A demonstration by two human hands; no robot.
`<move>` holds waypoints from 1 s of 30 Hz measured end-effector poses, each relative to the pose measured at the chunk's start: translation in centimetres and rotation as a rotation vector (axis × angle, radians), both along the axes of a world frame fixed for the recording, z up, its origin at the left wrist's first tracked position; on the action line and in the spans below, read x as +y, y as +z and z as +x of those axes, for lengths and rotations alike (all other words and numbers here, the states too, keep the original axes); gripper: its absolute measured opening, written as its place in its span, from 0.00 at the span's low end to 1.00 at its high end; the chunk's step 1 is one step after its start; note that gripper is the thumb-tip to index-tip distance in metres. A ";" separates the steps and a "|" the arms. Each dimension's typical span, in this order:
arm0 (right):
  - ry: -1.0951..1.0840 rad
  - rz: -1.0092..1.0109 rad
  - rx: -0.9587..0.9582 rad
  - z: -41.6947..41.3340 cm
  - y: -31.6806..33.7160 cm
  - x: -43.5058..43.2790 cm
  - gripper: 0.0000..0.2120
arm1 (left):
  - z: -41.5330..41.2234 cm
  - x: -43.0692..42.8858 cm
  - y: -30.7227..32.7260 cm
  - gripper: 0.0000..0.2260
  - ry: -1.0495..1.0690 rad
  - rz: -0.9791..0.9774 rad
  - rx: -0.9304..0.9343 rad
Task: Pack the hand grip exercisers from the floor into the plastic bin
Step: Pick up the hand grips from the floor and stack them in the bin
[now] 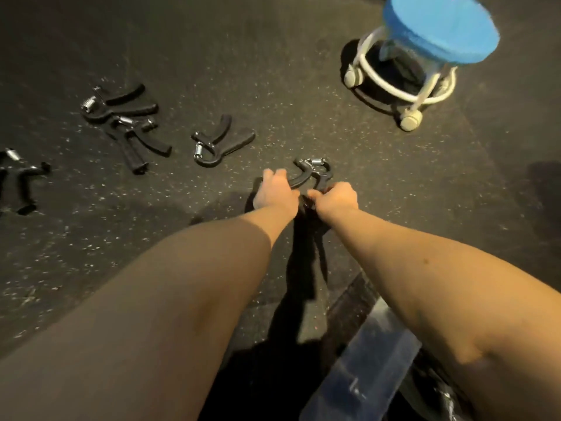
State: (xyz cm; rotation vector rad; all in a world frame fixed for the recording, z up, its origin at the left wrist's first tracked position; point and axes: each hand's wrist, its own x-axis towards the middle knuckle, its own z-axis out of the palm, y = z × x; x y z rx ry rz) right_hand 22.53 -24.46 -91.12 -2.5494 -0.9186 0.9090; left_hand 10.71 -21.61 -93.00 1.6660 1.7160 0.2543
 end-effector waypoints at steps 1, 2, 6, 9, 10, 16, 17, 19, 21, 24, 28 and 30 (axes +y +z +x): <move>-0.014 0.001 -0.005 0.2 -0.7 0.5 0.22 | 0.2 0.8 -0.5 0.21 -0.004 -0.006 0.030; -0.024 0.000 -0.012 0.3 -1.2 0.9 0.23 | 0.4 1.3 -1.0 0.20 -0.008 -0.012 0.061; -0.048 -0.014 -0.034 0.3 -1.1 1.6 0.17 | 0.3 1.9 -1.9 0.15 -0.024 0.014 0.063; -0.075 -0.038 0.019 0.2 0.5 1.1 0.12 | -0.6 1.2 -1.0 0.13 -0.009 0.007 -0.042; -0.085 -0.038 0.030 0.1 1.4 0.7 0.11 | -0.9 0.8 -0.4 0.10 -0.004 -0.011 -0.093; -0.165 0.039 0.113 -1.3 7.9 -4.2 0.15 | -3.1 -3.8 7.8 0.17 0.220 -0.317 -0.714; -0.175 0.054 0.145 -1.7 9.1 -5.3 0.18 | -3.4 -5.0 9.4 0.17 0.219 -0.331 -0.758; -0.187 0.091 0.197 -1.7 11.0 -7.8 0.22 | -3.9 -7.2 12.3 0.16 0.202 -0.339 -0.753; -0.200 0.113 0.234 -1.8 13.6 -10.5 0.24 | -4.3 -9.2 14.9 0.15 0.171 -0.319 -0.723; -0.191 0.109 0.237 -1.8 18.2 -15.2 0.24 | -4.4 -12.3 18.7 0.12 0.106 -0.292 -0.688; -0.180 0.130 0.374 -1.2 21.9 -21.1 0.16 | -4.3 -16.4 22.0 0.09 0.031 -0.256 -0.704; -0.191 0.171 0.457 -0.8 23.4 -24.1 0.12 | -4.1 -18.1 23.0 0.08 -0.020 -0.261 -0.678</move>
